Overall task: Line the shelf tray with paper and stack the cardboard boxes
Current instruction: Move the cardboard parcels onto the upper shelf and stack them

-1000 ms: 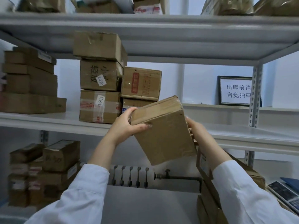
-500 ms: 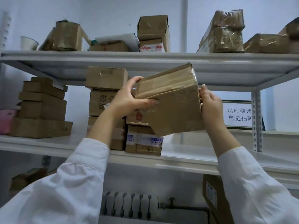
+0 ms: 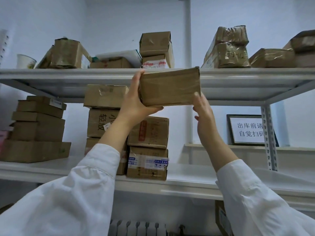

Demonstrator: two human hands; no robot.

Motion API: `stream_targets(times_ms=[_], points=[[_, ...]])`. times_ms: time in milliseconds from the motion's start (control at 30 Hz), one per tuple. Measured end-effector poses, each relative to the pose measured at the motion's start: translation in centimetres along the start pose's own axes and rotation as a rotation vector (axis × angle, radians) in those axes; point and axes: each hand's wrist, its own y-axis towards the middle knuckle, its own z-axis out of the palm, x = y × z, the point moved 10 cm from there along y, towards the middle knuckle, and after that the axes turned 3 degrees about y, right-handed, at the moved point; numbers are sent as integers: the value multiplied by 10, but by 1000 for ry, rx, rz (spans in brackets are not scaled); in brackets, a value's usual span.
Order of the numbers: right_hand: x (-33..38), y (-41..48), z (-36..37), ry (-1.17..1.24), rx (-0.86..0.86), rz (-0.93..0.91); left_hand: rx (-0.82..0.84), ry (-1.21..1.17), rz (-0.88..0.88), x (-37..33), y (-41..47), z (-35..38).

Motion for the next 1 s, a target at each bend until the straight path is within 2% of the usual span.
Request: stream_targets(times_ms=[133,433,567,667,767,867,1000], points=[[-30,12,15,-7,31,83,15,91,18,20,8,8],[-96,35,45,41,48,241,30,225,-133,87,22,23],[-124,44,54,27,55,308,38,359,-202,110,25,26],[-144,45,55,33,31,377,59,300,-307,127,16,30],[-160,47,56,44,-23,398,-38,258,-340,131,-2,23],[-167,49,56,15,-74,394,-124,264,-461,139,-30,19],[-166,50,56,-87,-130,366,-67,264,-565,147,-46,31]])
